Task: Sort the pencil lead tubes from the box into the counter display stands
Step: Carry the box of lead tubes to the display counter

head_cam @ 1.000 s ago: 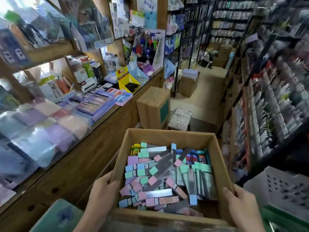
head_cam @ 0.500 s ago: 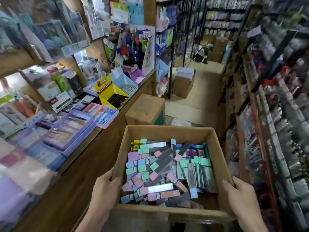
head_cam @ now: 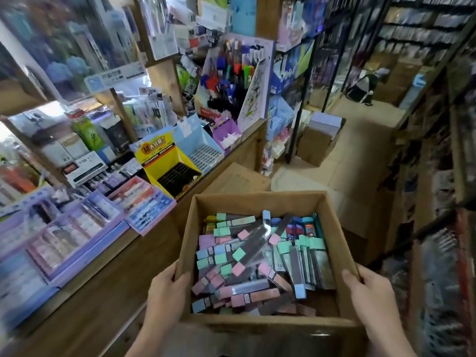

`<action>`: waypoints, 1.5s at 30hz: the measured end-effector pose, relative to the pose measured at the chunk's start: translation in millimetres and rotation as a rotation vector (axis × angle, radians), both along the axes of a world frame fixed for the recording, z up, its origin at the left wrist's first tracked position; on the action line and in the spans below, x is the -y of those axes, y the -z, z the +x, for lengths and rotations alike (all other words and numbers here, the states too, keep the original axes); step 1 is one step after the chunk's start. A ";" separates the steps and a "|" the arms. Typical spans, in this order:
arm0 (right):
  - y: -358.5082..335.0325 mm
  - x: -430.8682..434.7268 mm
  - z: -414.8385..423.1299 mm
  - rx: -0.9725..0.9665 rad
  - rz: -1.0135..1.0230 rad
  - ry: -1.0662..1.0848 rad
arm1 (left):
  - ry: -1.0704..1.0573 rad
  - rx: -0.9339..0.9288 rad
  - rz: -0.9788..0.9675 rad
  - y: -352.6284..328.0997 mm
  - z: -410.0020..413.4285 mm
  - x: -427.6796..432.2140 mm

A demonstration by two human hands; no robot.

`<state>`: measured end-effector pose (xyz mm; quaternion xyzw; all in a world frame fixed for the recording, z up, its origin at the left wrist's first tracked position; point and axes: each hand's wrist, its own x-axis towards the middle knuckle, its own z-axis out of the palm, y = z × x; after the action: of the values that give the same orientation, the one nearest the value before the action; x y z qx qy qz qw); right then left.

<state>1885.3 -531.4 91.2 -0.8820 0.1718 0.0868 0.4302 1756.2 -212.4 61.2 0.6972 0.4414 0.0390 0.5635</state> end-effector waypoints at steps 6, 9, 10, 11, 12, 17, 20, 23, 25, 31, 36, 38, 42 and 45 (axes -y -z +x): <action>17.0 -25.0 104.7 -0.013 -0.038 -0.049 | -0.078 0.029 0.050 20.2 80.0 -6.4; 29.8 -37.7 157.7 -0.045 -0.052 -0.091 | -0.131 0.022 0.039 37.7 115.4 -15.1; 32.2 -41.2 173.7 -0.050 -0.055 -0.112 | -0.147 0.008 0.038 41.5 125.1 -16.6; 35.6 -44.9 189.6 -0.046 -0.054 -0.130 | -0.153 -0.003 0.038 43.7 135.2 -18.3; 38.7 -48.9 206.1 -0.041 -0.057 -0.151 | -0.159 -0.014 0.039 45.7 145.6 -19.8; 53.9 -67.1 279.7 -0.059 -0.055 -0.280 | -0.274 -0.086 0.051 57.2 188.5 -21.0; 63.4 -77.8 325.6 -0.079 -0.070 -0.384 | -0.360 -0.102 0.040 65.9 210.7 -14.6; 78.3 -91.5 373.4 -0.102 -0.079 -0.519 | -0.507 -0.113 0.036 74.2 233.8 0.8; 88.4 -101.9 405.2 -0.113 -0.086 -0.603 | -0.597 -0.130 0.044 80.0 251.4 16.2; 110.4 -131.2 485.5 -0.076 -0.025 -0.851 | -0.890 -0.067 -0.009 94.7 298.3 66.1; 137.5 -157.9 526.1 -0.066 0.014 -0.946 | -1.001 -0.077 -0.016 111.8 326.8 74.1; 152.5 -170.5 535.6 -0.063 0.007 -0.957 | -1.009 -0.095 -0.007 123.3 334.4 69.4; 176.6 -189.0 548.7 -0.054 0.013 -0.958 | -1.014 -0.096 0.002 149.1 346.6 56.0; 189.6 -197.0 553.2 -0.087 0.025 -0.955 | -0.992 -0.087 0.016 157.9 350.7 48.9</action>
<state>2438.4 -334.4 -98.4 -0.8525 -0.2359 0.3138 0.3452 2106.9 -261.3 -96.6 0.4086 0.7427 0.2768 0.4526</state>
